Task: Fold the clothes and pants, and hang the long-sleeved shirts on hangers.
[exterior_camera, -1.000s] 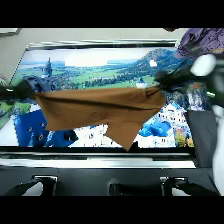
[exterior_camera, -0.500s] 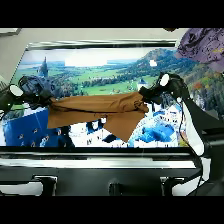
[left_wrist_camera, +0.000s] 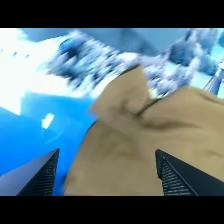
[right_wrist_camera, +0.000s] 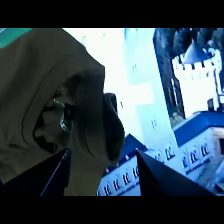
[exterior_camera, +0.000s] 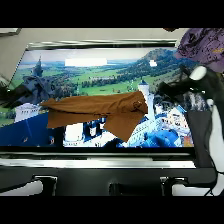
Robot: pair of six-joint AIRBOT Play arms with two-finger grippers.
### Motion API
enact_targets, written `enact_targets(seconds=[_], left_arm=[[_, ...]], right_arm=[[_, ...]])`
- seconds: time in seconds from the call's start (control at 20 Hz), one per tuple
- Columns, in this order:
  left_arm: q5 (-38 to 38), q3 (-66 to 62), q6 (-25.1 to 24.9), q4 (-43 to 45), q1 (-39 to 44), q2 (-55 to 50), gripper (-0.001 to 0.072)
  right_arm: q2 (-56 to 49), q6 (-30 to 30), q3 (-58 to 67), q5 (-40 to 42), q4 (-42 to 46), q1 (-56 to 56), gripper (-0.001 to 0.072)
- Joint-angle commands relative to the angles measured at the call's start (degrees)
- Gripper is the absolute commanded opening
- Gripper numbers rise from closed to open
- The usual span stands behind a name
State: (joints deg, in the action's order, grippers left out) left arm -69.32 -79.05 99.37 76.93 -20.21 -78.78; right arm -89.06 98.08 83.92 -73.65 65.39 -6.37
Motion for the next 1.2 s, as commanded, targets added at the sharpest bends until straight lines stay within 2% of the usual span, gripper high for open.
enact_targets(seconds=[0.0,0.15,0.25,0.45,0.7,0.8,1.05,1.1,1.15], left_arm=[[-2.6,8.2,-1.0,-4.3,-6.2,8.6,0.0720],[-2.7,17.0,-1.0,-4.5,-7.3,12.2,0.0720],[-2.7,19.5,-1.0,-4.5,-6.9,12.2,0.0720],[-1.6,21.0,-0.9,-4.5,-6.3,11.9,0.0720],[-1.6,21.0,-1.0,-4.5,-6.3,11.9,0.0720],[-1.6,21.0,-1.0,-4.5,-6.3,11.9,0.0720],[-1.6,21.0,-0.7,-4.5,-6.3,11.9,0.0720],[-1.8,21.0,0.3,-4.5,-6.3,11.9,0.0720],[-2.1,21.0,0.3,-4.5,-6.5,11.8,0.0720]], right_arm=[[5.0,-14.4,-14.1,-6.3,-17.4,-7.4,0.0476],[8.3,-19.7,-31.3,0.7,-26.1,-6.5,0.0476],[8.4,-22.3,-37.7,5.4,-30.5,-4.7,0.0476],[8.4,-22.4,-41.0,17.0,-30.7,2.3,0.0473],[8.1,-19.3,-41.0,29.1,-30.8,7.4,0.0470],[7.5,-19.2,-41.0,31.4,-31.7,7.4,0.0408],[3.6,-21.0,-40.9,30.9,-34.6,7.4,0.0408],[2.7,-22.9,-40.9,30.4,-36.4,7.4,0.0373],[2.1,-23.8,-40.9,30.1,-37.4,7.4,0.0288]])
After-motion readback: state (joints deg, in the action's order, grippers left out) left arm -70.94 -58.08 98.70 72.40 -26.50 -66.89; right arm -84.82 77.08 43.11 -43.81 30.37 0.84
